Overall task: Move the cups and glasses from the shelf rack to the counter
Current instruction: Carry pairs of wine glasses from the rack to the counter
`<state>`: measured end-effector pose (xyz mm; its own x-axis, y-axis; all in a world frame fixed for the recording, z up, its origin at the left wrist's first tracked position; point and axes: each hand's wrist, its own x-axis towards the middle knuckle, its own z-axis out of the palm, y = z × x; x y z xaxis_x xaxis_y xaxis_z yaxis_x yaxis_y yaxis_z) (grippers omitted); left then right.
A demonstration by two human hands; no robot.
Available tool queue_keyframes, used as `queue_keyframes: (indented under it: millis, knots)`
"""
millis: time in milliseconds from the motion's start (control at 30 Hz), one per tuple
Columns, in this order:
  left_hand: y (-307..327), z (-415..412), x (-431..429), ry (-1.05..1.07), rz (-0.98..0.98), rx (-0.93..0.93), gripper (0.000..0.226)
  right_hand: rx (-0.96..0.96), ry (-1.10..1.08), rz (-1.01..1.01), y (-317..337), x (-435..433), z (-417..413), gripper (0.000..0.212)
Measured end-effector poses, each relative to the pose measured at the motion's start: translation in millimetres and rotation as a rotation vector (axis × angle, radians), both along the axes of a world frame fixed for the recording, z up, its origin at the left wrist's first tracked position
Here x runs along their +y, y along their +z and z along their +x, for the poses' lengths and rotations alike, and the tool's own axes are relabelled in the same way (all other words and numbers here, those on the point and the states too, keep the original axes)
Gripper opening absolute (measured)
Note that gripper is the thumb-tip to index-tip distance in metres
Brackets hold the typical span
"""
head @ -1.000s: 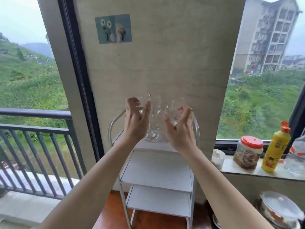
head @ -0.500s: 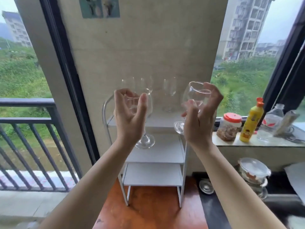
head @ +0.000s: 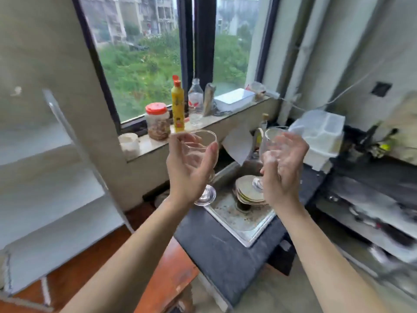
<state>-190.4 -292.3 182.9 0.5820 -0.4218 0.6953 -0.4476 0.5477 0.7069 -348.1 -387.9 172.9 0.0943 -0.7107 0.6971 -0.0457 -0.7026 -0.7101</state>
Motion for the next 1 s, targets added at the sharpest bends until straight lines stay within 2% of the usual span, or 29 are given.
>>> queue_keyframes:
  millis: [167,300,433,567,700,867,1000]
  knots:
    - [3.8,-94.6,-79.0,-0.178,0.069,-0.07,0.043,-0.01,-0.198,-0.006,-4.8,-46.7,-123.9,0.042]
    - [-3.1,-199.7,-145.1,-0.336,0.113,-0.076,0.057,-0.013,-0.348,0.014,-20.2,-85.7,-235.0,0.043]
    - [-7.1,-312.7,-211.3,-0.381,0.165,-0.124,0.071,-0.044,-0.422,0.044,-30.0,-127.7,-346.8,0.057]
    - [-1.4,-422.0,-267.7,-0.488,0.185,-0.14,0.072,-0.017,-0.531,0.072,-29.9,-164.7,-455.0,0.067]
    - [2.3,-504.3,-308.4,-0.623,0.214,-0.135,0.077,-0.008,-0.662,0.102,-29.2,-188.1,-538.1,0.07]
    - [-13.0,-585.7,-363.4,-0.697,0.26,-0.164,0.071,-0.002,-0.76,0.134,-42.3,-222.8,-619.3,0.07]
    - [-35.8,-649.9,-418.7,-0.767,0.295,-0.215,0.079,-0.009,-0.816,0.163,-62.3,-257.6,-676.9,0.068]
